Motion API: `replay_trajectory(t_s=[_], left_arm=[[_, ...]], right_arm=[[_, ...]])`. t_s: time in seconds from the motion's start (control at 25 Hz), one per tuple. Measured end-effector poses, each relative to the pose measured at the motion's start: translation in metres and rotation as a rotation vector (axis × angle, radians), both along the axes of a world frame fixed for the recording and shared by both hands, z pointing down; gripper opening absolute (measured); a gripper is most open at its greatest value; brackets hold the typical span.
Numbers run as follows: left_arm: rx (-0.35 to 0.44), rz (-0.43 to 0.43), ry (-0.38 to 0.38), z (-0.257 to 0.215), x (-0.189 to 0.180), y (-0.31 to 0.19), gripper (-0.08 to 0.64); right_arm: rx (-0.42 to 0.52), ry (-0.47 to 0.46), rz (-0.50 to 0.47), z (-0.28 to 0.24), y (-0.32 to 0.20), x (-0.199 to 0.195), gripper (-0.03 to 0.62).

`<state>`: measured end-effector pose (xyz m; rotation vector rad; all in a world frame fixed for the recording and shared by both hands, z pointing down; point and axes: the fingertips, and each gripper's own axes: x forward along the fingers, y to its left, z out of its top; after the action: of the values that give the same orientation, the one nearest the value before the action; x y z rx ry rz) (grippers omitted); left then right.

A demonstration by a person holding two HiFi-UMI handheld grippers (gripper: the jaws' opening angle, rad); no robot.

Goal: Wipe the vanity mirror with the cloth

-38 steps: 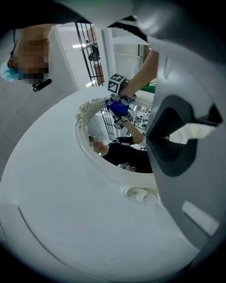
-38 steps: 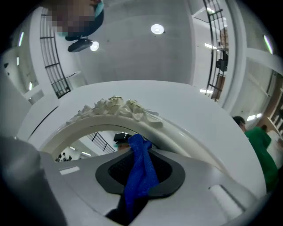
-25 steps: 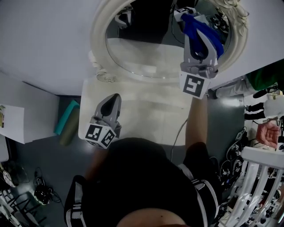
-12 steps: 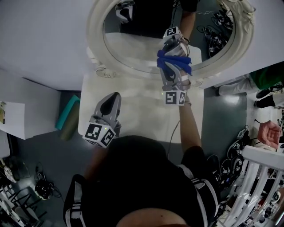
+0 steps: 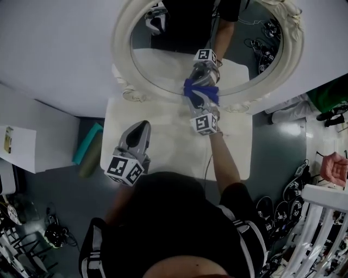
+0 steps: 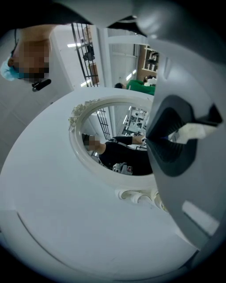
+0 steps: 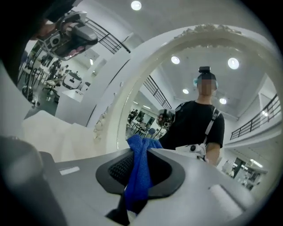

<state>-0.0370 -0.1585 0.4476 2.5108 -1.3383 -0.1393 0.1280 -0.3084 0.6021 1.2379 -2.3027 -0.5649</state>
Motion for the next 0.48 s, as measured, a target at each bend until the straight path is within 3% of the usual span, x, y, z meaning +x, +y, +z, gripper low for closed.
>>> replay_trajectory(t_s=[0.32,0.4,0.48], left_arm=[[0.002,-0.046,-0.004,-0.001,-0.023,0.013,0.011],[-0.002,-0.058,-0.003,-0.001,-0.031,0.016,0.011],[-0.003,-0.066,-0.002,-0.001,-0.038,0.02,0.011]], right_arm=[[-0.192,-0.275,0.043,0.024,-0.006,-0.017,0.058],[-0.246,-0.337,0.008,0.026,-0.007,-0.037,0.06],[-0.308,-0.472,-0.063,0.018,-0.008,-0.066,0.06]])
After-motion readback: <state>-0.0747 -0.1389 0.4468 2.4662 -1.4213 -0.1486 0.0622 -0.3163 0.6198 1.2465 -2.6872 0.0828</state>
